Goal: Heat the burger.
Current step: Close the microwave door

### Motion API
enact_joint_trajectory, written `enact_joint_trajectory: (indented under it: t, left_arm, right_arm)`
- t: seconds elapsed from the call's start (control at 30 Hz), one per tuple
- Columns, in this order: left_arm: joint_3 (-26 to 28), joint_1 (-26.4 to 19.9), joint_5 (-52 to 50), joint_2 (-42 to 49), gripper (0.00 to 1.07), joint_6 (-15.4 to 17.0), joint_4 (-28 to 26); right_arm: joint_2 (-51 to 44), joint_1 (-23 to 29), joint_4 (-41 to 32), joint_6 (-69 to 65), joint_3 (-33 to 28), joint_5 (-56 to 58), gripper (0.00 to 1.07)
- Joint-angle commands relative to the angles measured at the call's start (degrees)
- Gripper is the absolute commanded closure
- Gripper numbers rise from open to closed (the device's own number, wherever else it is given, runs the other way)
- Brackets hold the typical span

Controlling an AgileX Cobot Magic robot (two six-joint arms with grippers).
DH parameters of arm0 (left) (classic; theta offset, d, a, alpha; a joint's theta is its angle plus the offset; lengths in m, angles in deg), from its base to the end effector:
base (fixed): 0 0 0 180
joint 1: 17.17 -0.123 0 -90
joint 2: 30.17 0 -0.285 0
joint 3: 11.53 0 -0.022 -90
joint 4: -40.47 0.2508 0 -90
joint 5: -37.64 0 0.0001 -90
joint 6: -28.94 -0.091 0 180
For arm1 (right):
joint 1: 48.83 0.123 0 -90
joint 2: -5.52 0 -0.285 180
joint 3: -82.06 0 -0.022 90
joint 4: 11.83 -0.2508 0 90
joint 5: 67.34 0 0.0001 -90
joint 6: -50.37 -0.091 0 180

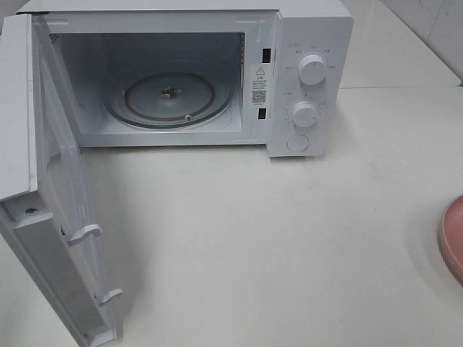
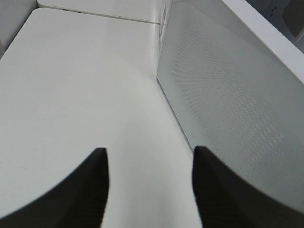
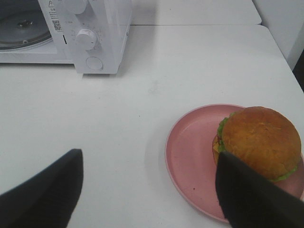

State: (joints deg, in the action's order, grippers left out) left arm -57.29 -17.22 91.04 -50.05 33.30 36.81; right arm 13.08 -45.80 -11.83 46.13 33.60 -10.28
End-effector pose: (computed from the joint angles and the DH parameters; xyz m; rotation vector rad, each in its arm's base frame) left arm 0.0308 -0.0046 0.2993 -0.0882 2.0764 -0.1225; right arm -0.0032 -0.0002 0.2831 0.0208 1.9744 0.0827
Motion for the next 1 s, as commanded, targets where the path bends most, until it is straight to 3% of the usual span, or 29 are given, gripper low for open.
enact_joint_trajectory:
  t: [0.03,0.07,0.1,0.13,0.37,0.5,0.53,0.6,0.7,1.0]
  left_arm:
    - [-0.7,0.0,-5.8,-3.7,0.89,-0.1,-0.1]
    - [-0.7,0.0,-5.8,-3.7,0.89,-0.1,-0.1]
    - [-1.7,0.0,-9.3,-5.1,1.03,-0.1,0.2]
    - [-2.4,0.0,-11.3,-5.8,1.07,-0.2,0.5]
    - [-7.3,0.0,-24.5,-9.6,1.07,-0.7,1.7]
    - [-11.2,0.0,-35.4,-14.5,1.07,-3.2,1.6]
    - [-11.2,0.0,-35.4,-14.5,1.07,-3.2,1.6]
    - [-14.6,0.0,-46.4,-18.6,1.07,-3.1,1.7]
    - [-15.2,0.0,-49.2,-19.5,1.07,-3.1,1.7]
    - [-19.4,0.1,-72.9,-30.5,1.07,-2.6,4.5]
  right_arm:
    - [-1.5,-0.3,0.0,1.0,-0.2,-0.1,0.31]
    - [-1.5,-0.3,0.0,1.0,-0.2,-0.1,0.31]
    - [-1.5,-0.3,0.0,1.0,-0.2,-0.1,0.31]
    - [-1.5,-0.3,0.0,1.0,-0.2,-0.1,0.31]
    - [-1.5,-0.3,0.0,1.0,-0.2,-0.1,0.31]
    - [-1.5,-0.3,0.0,1.0,-0.2,-0.1,0.31]
    - [-1.5,-0.3,0.0,1.0,-0.2,-0.1,0.31]
    - [-1.5,-0.3,0.0,1.0,-0.2,-0.1,0.31]
    - [-1.5,-0.3,0.0,1.0,-0.2,-0.1,0.31]
    - [-1.5,-0.3,0.0,1.0,-0.2,-0.1,0.31]
